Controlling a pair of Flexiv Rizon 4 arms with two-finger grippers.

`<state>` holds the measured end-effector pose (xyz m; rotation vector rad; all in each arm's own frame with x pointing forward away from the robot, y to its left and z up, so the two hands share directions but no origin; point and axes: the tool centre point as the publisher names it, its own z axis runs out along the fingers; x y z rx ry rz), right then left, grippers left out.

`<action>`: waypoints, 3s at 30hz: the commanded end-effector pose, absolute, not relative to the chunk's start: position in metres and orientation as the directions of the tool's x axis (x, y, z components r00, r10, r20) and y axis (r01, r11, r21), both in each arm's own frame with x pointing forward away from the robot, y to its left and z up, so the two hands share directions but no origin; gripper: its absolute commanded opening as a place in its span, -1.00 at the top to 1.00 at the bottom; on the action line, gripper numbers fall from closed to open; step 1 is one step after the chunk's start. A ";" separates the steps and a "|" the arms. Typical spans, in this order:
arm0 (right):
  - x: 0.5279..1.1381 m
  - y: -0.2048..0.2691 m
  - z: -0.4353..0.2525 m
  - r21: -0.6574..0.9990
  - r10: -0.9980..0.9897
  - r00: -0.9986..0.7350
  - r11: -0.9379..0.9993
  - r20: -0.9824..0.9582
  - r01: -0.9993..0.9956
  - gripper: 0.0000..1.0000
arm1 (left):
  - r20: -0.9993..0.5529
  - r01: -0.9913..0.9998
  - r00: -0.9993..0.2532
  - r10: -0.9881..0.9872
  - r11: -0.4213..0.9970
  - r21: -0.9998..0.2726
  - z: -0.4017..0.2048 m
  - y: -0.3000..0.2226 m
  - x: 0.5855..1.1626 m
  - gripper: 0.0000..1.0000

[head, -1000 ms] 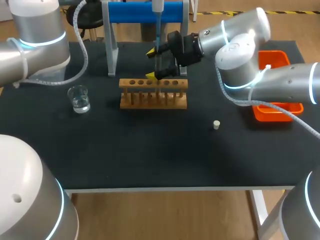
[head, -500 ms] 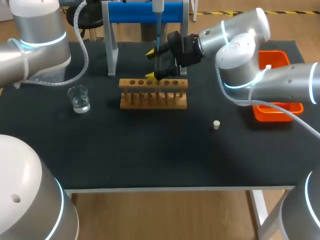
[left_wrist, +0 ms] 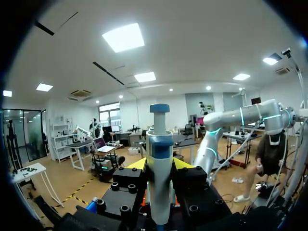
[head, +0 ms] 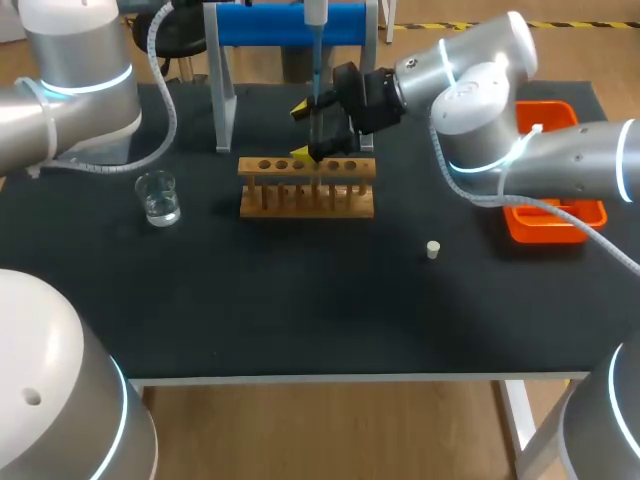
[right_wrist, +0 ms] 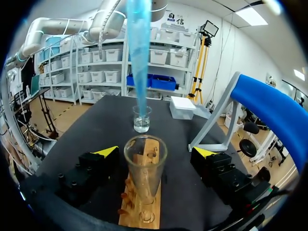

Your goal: Invert the test tube, pick up the pipette, mount the tip to pipette, aspirate from beaker and dispense into the tube, eject the tip, return the pipette, and cap with the stopper.

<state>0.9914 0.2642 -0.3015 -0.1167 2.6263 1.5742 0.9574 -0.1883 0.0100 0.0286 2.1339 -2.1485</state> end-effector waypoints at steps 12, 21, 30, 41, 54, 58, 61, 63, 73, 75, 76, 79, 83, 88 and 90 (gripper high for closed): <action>0.993 0.265 -0.301 0.873 -0.032 -0.994 0.476 -0.107 -0.109 -1.00 | -0.085 0.086 -0.994 -0.063 -0.011 -0.996 0.003 -0.188 0.958 1.00; 0.993 0.265 -0.301 0.873 -0.032 -0.994 0.476 -0.107 -0.109 -1.00 | -0.077 0.078 -0.995 -0.065 -0.019 -0.997 -0.003 -0.188 0.958 1.00; 0.993 0.265 -0.301 0.873 -0.032 -0.994 0.476 -0.107 -0.109 -1.00 | -0.059 0.060 -0.996 -0.061 -0.013 -0.998 -0.010 -0.189 0.961 1.00; 0.993 0.265 -0.301 0.873 -0.032 -0.994 0.476 -0.107 -0.109 -1.00 | -0.057 0.056 -0.997 -0.060 0.014 -0.998 -0.013 -0.188 0.963 1.00; 0.993 0.265 -0.301 0.873 -0.032 -0.994 0.476 -0.107 -0.109 -1.00 | -0.081 0.078 -0.994 -0.070 0.040 -0.996 -0.011 -0.184 0.968 1.00; 0.993 0.265 -0.301 0.873 -0.032 -0.994 0.476 -0.107 -0.109 -1.00 | -0.086 0.083 -0.994 -0.068 0.039 -0.996 -0.011 -0.186 0.971 1.00; 0.993 0.265 -0.301 0.873 -0.032 -0.994 0.476 -0.107 -0.109 -1.00 | -0.086 0.084 -0.994 -0.065 0.036 -0.996 -0.011 -0.186 0.973 1.00; 0.993 0.265 -0.301 0.873 -0.032 -0.994 0.476 -0.107 -0.109 -1.00 | -0.086 0.084 -0.994 -0.064 0.032 -0.996 -0.012 -0.186 0.974 1.00; 0.993 0.265 -0.301 0.873 -0.032 -0.994 0.476 -0.107 -0.109 -1.00 | -0.086 0.086 -0.994 -0.067 0.008 -0.996 -0.013 -0.188 0.980 1.00; 0.993 0.265 -0.301 0.873 -0.032 -0.994 0.476 -0.107 -0.109 -1.00 | -0.086 0.086 -0.994 -0.066 0.006 -0.996 -0.014 -0.189 0.980 1.00; 0.993 0.265 -0.301 0.873 -0.032 -0.994 0.476 -0.107 -0.109 -1.00 | -0.086 0.085 -0.994 -0.065 0.005 -0.996 -0.014 -0.189 0.981 1.00; 0.993 0.265 -0.301 0.873 -0.032 -0.994 0.476 -0.107 -0.109 -1.00 | -0.084 0.084 -0.994 -0.062 0.002 -0.996 -0.014 -0.190 0.981 1.00; 0.993 0.265 -0.301 0.873 -0.032 -0.994 0.476 -0.107 -0.109 -1.00 | -0.085 0.085 -0.995 -0.056 -0.003 -0.996 -0.015 -0.191 0.981 1.00; 0.993 0.265 -0.301 0.873 -0.032 -0.994 0.476 -0.107 -0.109 -1.00 | -0.087 0.087 -0.995 -0.048 -0.007 -0.996 -0.015 -0.193 0.980 1.00; 0.993 0.265 -0.301 0.873 -0.032 -0.994 0.476 -0.107 -0.109 -1.00 | -0.086 0.086 -0.995 -0.044 -0.007 -0.996 -0.015 -0.194 0.980 1.00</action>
